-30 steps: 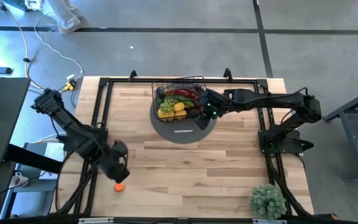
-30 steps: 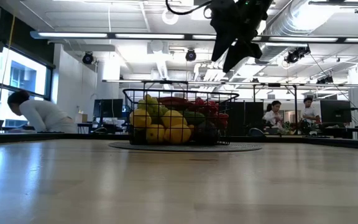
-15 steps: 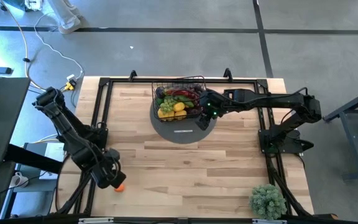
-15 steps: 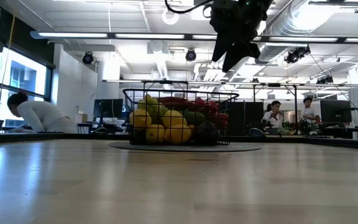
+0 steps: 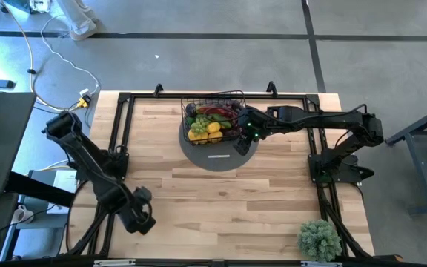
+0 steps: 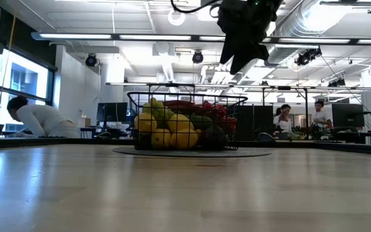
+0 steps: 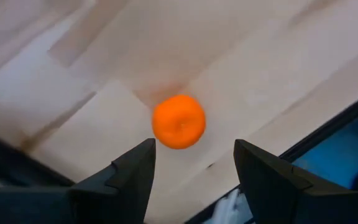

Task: Build produce basket
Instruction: Put the orange into the wire basket

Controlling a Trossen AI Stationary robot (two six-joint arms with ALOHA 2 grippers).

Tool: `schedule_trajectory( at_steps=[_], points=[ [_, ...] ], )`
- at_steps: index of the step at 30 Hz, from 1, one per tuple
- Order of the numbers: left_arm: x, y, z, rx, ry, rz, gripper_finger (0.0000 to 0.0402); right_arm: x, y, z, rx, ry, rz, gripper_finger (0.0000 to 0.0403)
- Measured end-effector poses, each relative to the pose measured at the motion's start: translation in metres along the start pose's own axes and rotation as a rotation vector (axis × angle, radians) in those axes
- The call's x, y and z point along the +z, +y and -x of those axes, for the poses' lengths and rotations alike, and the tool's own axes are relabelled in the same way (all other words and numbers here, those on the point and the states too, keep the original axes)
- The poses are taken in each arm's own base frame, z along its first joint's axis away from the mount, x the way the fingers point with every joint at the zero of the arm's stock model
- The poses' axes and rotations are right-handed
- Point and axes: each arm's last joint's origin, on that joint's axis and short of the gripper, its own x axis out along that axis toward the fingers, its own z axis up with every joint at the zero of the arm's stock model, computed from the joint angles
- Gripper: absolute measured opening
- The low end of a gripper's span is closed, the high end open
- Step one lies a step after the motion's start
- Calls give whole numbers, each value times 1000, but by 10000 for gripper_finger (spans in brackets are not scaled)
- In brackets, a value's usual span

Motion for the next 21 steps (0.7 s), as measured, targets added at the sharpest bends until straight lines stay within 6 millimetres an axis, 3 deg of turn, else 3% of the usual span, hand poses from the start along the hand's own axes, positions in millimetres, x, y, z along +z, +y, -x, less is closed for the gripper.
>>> schedule_trajectory(
  at_steps=[6, 11, 21],
  points=[
    [-3, -8, -21, 40, 70, -297, 207, 0, 0, 0, 0, 0, -1, 240],
    [-9, -7, -26, 52, 26, -512, 207, 0, 0, 0, 0, 0, -2, 240],
    [-24, -4, -27, 47, -29, -686, 207, -1, 0, 0, -4, 8, -2, 240]
  ],
)
